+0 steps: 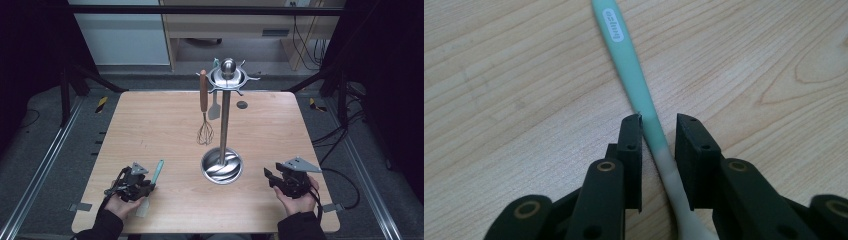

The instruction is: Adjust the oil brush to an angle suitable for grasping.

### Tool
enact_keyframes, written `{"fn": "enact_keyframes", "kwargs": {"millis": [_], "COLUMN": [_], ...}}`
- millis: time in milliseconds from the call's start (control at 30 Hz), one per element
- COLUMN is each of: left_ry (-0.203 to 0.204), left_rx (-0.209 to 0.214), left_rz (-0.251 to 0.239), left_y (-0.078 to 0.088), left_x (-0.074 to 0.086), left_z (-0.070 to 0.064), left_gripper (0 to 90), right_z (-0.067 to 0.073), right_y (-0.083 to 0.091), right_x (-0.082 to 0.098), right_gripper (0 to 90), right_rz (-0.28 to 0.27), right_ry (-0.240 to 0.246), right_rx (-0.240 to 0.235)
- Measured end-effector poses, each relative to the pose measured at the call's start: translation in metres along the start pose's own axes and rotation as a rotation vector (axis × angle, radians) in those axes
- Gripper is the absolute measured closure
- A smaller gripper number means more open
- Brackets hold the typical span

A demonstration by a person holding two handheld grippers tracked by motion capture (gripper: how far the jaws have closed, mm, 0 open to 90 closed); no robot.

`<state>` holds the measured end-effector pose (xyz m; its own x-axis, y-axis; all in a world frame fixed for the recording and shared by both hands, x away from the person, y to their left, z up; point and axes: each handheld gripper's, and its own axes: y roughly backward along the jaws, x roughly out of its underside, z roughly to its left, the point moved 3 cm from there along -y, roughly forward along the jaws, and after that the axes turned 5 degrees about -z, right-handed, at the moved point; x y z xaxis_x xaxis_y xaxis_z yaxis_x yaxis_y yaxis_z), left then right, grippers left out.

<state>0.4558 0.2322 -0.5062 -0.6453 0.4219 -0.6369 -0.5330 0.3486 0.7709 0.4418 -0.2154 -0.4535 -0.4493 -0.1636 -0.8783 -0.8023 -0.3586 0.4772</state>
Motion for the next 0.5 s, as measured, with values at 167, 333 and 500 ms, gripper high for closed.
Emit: {"fn": "enact_keyframes", "kwargs": {"millis": [167, 333, 500], "left_ry": [0.011, 0.029, 0.028], "left_rx": [-0.017, -0.025, -0.025], "left_rz": [0.000, 0.018, 0.031], "left_y": [-0.0014, -0.0016, -0.0018], "left_x": [-0.0013, -0.0033, -0.0051], "left_z": [-0.0024, -0.0022, -0.0022], "left_gripper": [75.8, 78.2, 79.3], "right_z": [0.0001, 0.0004, 0.0005], "right_y": [0.0001, 0.0000, -0.0004], "right_x": [0.0001, 0.0001, 0.0004], "right_gripper": [50.5, 50.5, 50.5], "right_rz": [0.002, 0.002, 0.005], "right_ry": [-0.003, -0.004, -0.004], "right_rx": [-0.001, -0.001, -0.003]}}
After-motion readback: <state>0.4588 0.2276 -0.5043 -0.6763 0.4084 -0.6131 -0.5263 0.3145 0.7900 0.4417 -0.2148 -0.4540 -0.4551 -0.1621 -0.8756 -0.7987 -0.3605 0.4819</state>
